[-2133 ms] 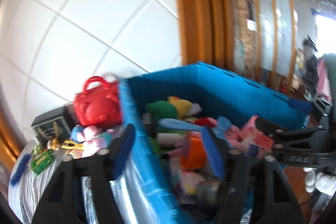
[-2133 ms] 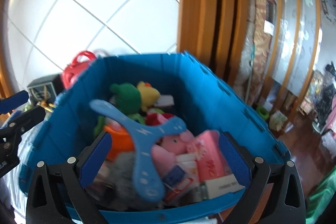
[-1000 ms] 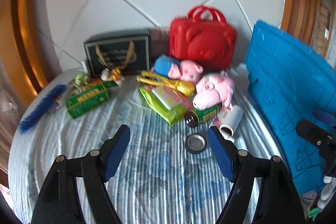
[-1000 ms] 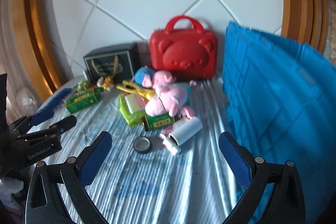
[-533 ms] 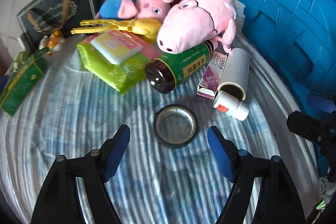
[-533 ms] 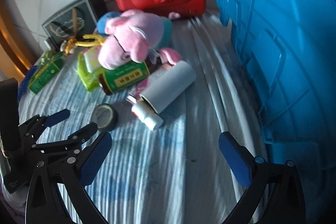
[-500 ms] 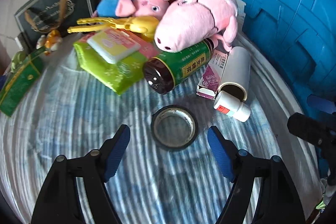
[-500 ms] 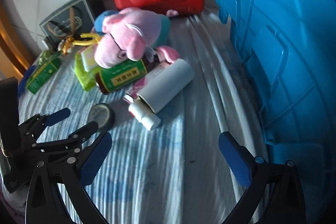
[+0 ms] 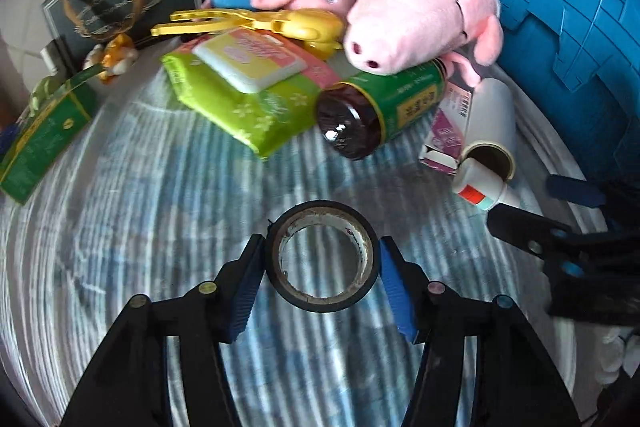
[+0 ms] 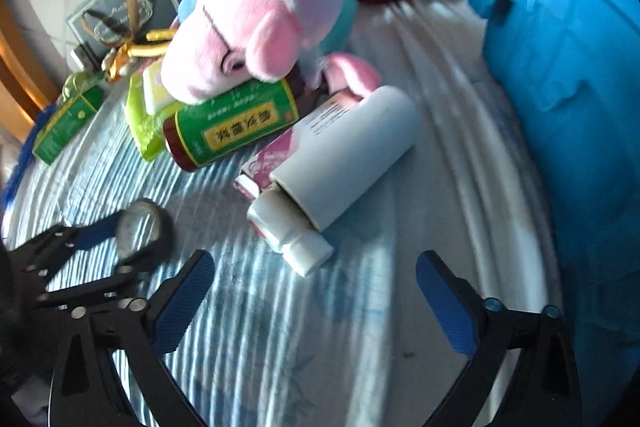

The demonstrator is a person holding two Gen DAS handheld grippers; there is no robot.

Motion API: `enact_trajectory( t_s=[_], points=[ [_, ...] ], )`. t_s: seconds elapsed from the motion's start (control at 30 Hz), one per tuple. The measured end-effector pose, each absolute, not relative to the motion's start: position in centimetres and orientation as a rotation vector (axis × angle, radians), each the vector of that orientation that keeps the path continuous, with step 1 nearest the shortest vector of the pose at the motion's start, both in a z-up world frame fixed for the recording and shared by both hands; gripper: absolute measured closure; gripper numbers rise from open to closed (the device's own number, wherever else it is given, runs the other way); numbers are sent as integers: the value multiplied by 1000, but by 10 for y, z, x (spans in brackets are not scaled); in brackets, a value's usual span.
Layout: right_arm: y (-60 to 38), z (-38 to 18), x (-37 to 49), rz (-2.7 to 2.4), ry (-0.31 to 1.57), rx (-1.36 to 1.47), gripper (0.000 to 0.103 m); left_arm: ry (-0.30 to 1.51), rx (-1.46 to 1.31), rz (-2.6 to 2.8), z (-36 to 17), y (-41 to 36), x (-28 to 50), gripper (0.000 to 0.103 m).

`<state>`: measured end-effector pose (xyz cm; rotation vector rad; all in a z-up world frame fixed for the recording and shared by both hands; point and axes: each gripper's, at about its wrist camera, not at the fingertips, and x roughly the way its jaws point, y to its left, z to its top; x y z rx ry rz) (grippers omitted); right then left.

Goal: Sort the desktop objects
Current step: 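Grasp the black tape roll with the left gripper while the right grasps the small white bottle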

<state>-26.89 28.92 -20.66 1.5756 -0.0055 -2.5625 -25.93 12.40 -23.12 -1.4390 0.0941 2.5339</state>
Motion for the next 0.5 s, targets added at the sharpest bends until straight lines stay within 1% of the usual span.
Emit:
enact_trajectory(
  t_s=[0.03,0.07,0.13,0.17,0.2,0.23,0.27,0.3,0.43,0.47,0.5],
  points=[
    [286,-210,-270,-2558,14,1584,28,88,-1439,2540,-231,121,-257,47],
    [282,-215,-273,-2543,33,1594,30,79,-1438,2551,-230,118,-255,47],
    [278,-221,-275,-2537,52,1599,30,67,-1438,2563,-228,112,-254,47],
    [276,-224,-277,-2534,64,1598,32,64,-1438,2566,-228,111,-253,47],
    [273,-225,-277,-2550,97,1584,40,61,-1440,2569,-227,110,-252,47],
    [270,-224,-276,-2569,154,1567,51,60,-1440,2570,-225,109,-252,47],
    [269,-223,-276,-2560,153,1552,64,61,-1438,2572,-223,107,-252,47],
    [270,-221,-275,-2545,136,1548,68,60,-1433,2574,-220,104,-252,47],
    [271,-208,-263,-2530,98,1506,75,47,-1403,2594,-200,104,-248,47],
    [271,-204,-259,-2530,92,1494,78,46,-1389,2600,-195,104,-244,47],
    [271,-196,-253,-2531,85,1475,78,47,-1377,2606,-191,105,-241,47]
  ],
)
